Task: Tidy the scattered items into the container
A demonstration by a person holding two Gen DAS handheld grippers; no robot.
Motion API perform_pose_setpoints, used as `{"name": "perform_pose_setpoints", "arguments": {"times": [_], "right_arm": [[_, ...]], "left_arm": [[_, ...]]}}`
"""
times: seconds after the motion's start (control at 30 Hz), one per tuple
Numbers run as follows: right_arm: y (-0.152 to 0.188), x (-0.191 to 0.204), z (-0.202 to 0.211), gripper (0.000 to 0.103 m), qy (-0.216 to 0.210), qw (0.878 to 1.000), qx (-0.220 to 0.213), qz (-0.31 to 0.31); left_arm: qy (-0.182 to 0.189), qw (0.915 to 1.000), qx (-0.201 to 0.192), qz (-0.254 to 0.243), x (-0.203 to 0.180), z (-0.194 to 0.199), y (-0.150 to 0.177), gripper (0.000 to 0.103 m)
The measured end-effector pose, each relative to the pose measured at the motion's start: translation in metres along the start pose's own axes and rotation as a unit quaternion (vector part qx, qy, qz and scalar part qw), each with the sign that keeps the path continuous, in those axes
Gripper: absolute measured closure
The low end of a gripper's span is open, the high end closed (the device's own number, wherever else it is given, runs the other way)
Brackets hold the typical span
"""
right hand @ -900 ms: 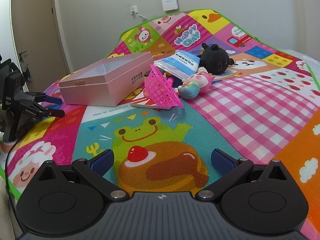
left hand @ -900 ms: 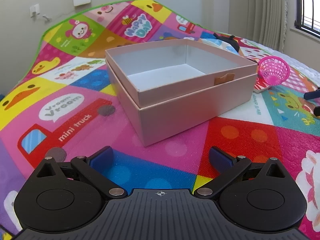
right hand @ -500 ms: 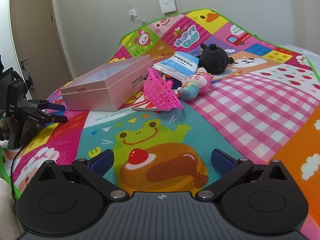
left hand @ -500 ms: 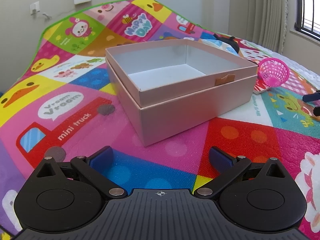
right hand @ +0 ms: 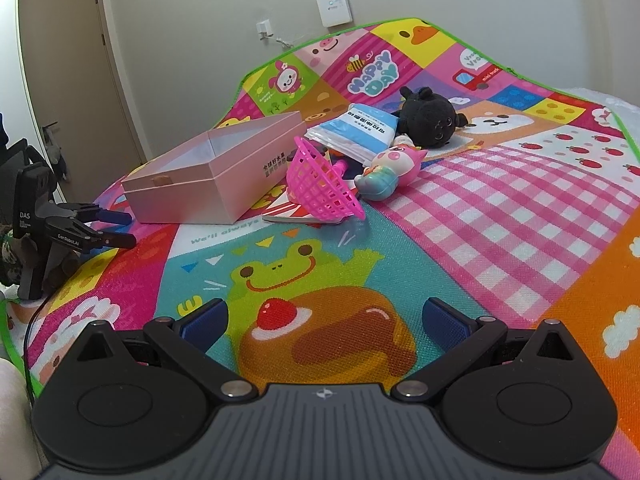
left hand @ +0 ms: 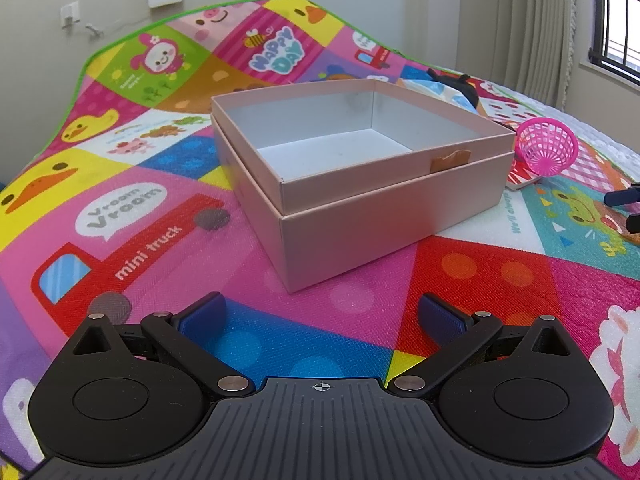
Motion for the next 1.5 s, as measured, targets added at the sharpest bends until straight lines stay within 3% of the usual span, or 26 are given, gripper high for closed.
{"name": "perform_pose_setpoints", "arguments": {"times": [1.33, 1.5], "right_arm": [[0.001, -0.004, 0.002, 0.0, -0.003, 1.0, -0.002, -0.005], [-0.002, 0.009, -0.005, 0.0, 0.026, 0.999, 0.036, 0.031]], "left_arm": [[0.0, 1.0, -0.001, 0.001, 0.001, 0.0, 0.0, 0.0], [0.0, 1.0, 0.001, -0.001, 0.001, 0.0, 0.001, 0.0]]}}
Point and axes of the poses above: each gripper's, at about its wrist camera, not at the fingertips, and z roughly against the way its jaws point, x to its left, y to its underside, the point moved 4 cm from there along -z, roughly the way its jaws point, and after that the axes turned 1 degree about -z, right-handed, at the moved point
